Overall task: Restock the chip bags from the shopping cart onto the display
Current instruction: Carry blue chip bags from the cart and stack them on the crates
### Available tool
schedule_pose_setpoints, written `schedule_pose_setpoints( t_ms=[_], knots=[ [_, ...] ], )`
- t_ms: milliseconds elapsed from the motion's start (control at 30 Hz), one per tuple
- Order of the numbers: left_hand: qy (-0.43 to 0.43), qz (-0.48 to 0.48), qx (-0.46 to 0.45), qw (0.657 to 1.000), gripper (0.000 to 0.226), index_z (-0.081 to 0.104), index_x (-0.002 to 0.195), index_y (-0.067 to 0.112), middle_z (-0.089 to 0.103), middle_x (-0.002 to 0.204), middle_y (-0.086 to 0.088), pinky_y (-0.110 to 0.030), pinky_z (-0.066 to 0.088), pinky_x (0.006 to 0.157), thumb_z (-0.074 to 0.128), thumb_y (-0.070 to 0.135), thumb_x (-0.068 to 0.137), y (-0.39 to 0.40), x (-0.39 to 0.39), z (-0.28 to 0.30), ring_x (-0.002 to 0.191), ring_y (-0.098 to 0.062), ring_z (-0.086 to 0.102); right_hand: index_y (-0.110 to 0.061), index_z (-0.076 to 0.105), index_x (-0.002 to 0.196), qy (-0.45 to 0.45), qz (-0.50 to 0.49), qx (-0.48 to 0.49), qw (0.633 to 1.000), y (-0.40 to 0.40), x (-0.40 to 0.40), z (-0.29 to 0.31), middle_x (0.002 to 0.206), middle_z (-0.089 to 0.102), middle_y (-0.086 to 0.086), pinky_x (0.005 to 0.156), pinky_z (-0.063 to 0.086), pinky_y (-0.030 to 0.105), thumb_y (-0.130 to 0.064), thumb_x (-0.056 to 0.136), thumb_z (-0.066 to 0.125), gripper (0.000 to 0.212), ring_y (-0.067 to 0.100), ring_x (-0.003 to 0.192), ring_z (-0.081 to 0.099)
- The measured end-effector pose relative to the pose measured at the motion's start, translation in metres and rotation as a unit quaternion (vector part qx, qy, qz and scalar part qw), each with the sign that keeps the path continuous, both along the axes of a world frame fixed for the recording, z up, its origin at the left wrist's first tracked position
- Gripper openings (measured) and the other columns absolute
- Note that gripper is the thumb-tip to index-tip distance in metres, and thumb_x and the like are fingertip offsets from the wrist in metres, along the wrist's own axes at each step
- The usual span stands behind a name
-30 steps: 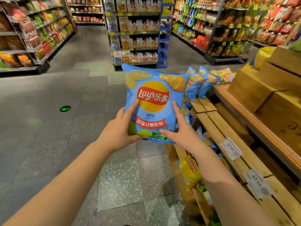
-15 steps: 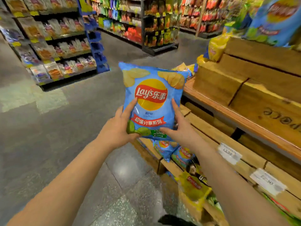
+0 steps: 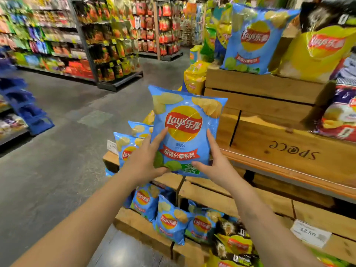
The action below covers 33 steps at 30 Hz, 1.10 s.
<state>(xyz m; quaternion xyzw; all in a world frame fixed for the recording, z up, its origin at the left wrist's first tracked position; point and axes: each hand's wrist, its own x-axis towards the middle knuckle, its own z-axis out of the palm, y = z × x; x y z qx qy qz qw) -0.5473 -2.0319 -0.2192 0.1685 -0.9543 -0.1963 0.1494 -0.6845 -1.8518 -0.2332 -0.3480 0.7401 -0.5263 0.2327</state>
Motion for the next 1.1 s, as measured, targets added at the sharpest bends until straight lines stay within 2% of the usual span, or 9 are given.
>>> schedule_pose_setpoints(
  t_ms=[100,233,333,433,533,700,867,967,1100],
  knots=[
    [-0.004,-0.034,-0.025,0.999,0.118,-0.022,0.121,0.066,0.029,0.145,-0.005,-0.042,0.045,0.092,0.08,0.033,0.073,-0.038,-0.054,0.022,0.122,-0.032,0.048,-0.046,0.001,0.148,0.001,-0.024,-0.024,0.999,-0.026,-0.04,0.013,0.119,0.035,-0.04,0.087,0.051,0.019,-0.016,0.086,0.069,0.097,-0.013,0.109,0.051],
    [0.041,-0.072,-0.027,0.996,0.11,-0.01,0.128,0.056,0.03,0.143,-0.008,-0.04,0.042,0.095,0.08,0.026,0.072,-0.074,-0.117,0.044,0.121,-0.036,0.047,-0.048,0.0,0.148,0.036,-0.055,-0.029,0.997,-0.057,-0.093,0.039,0.118,0.035,-0.045,0.079,0.053,0.018,-0.016,0.088,0.067,0.096,-0.011,0.105,0.054],
    [0.068,-0.102,-0.027,0.992,0.111,-0.008,0.13,0.054,0.03,0.143,-0.01,-0.039,0.041,0.091,0.08,0.023,0.071,-0.099,-0.157,0.053,0.12,-0.037,0.048,-0.046,0.001,0.148,0.054,-0.083,-0.033,0.995,-0.078,-0.123,0.052,0.141,0.03,-0.027,0.08,0.054,0.018,-0.012,0.088,0.066,0.095,-0.009,0.11,0.052],
    [0.107,-0.149,-0.011,0.983,0.111,-0.005,0.133,0.049,0.025,0.148,-0.011,-0.033,0.037,0.096,0.082,0.021,0.07,-0.127,-0.195,0.058,0.129,-0.032,0.041,-0.045,0.0,0.149,0.086,-0.112,-0.022,0.99,-0.096,-0.149,0.063,0.134,0.034,-0.025,0.079,0.052,0.014,-0.013,0.089,0.066,0.095,-0.018,0.103,0.05],
    [0.104,-0.17,0.001,0.98,0.112,-0.007,0.134,0.053,0.021,0.15,-0.011,-0.041,0.041,0.1,0.081,0.025,0.071,-0.15,-0.229,0.057,0.129,-0.036,0.041,-0.046,-0.002,0.148,0.103,-0.147,0.007,0.984,-0.113,-0.169,0.067,0.126,0.037,-0.034,0.089,0.052,0.021,-0.015,0.088,0.066,0.096,-0.006,0.111,0.051],
    [0.131,-0.245,0.034,0.96,0.115,-0.006,0.136,0.059,0.032,0.143,-0.012,-0.05,0.044,0.097,0.083,0.027,0.07,-0.185,-0.278,0.05,0.125,-0.036,0.044,-0.063,-0.011,0.135,0.131,-0.194,0.066,0.97,-0.141,-0.187,0.063,0.127,0.03,-0.039,0.1,0.048,0.042,-0.015,0.085,0.071,0.107,0.011,0.128,0.046],
    [0.131,-0.257,0.059,0.956,0.113,-0.011,0.129,0.065,0.02,0.152,-0.012,-0.044,0.045,0.097,0.081,0.032,0.072,-0.208,-0.32,0.03,0.129,-0.034,0.042,-0.078,-0.022,0.116,0.2,-0.265,0.152,0.931,-0.17,-0.213,0.052,0.153,0.027,-0.011,0.088,0.052,0.048,-0.017,0.085,0.069,0.114,0.025,0.118,0.055],
    [0.136,-0.284,0.116,0.942,0.112,-0.015,0.127,0.069,0.011,0.155,-0.013,-0.048,0.042,0.102,0.078,0.035,0.075,-0.218,-0.344,0.009,0.139,-0.031,0.029,-0.08,-0.024,0.111,0.194,-0.295,0.178,0.918,-0.183,-0.23,0.035,0.152,0.029,-0.006,0.084,0.053,0.05,-0.015,0.087,0.067,0.114,0.029,0.11,0.058],
    [0.128,-0.292,0.128,0.939,0.114,-0.025,0.129,0.062,0.011,0.153,-0.014,-0.046,0.046,0.095,0.073,0.03,0.081,-0.224,-0.376,-0.017,0.136,-0.032,0.033,-0.075,-0.026,0.113,0.199,-0.313,0.211,0.905,-0.19,-0.25,0.016,0.151,0.028,-0.005,0.085,0.053,0.044,-0.016,0.089,0.065,0.111,0.025,0.114,0.055]
  ],
)
